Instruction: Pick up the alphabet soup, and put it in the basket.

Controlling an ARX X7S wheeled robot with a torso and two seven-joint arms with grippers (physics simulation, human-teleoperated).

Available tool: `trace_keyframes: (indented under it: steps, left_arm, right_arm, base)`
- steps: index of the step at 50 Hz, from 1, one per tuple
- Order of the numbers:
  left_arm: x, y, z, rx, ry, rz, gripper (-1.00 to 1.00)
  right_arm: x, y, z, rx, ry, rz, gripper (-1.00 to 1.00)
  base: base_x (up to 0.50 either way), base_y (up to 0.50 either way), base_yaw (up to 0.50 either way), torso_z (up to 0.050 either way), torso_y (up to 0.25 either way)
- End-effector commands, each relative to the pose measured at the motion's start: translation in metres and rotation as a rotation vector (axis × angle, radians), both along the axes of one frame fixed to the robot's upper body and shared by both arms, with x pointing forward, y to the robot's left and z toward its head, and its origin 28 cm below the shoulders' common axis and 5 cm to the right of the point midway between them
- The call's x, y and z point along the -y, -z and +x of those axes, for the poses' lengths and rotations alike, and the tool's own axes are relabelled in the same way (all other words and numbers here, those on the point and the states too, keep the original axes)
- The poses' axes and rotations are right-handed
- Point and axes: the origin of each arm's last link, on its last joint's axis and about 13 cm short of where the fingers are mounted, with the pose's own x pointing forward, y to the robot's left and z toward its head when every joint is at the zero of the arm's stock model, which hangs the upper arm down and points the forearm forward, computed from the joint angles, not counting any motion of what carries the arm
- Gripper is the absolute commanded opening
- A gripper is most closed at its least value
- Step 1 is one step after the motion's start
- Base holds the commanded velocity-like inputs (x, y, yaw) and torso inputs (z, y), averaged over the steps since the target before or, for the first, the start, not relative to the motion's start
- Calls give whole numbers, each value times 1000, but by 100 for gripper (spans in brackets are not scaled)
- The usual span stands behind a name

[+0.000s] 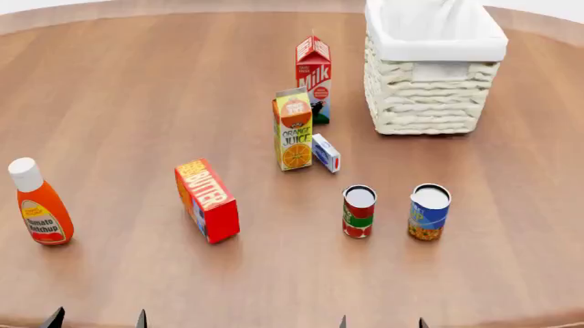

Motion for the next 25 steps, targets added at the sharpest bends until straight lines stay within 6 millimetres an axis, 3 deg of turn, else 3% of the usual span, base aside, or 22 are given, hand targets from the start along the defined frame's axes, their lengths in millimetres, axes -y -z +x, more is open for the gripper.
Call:
trace_keyframes:
  steps: [1,13,21,25]
  left_arm:
    - [-6,0,5,39,-70,84,100]
    - [-20,-4,9,79,-146,70,100]
    - [-25,-15,-1,125,-166,90,100]
    - [-25,-25,-12,228,-194,114,100]
  right_arm:
    - [3,-3,0,13,48,7,100]
    - [14,-8,10,16,140,-21,100]
    - [20,-17,4,71,188,-59,100]
    - [27,-28,-2,135,247,-64,100]
  base:
    - [0,0,0,0,0]
    - [0,0,0,0,0]
    - [0,0,0,0,0]
    - [0,0,0,0,0]
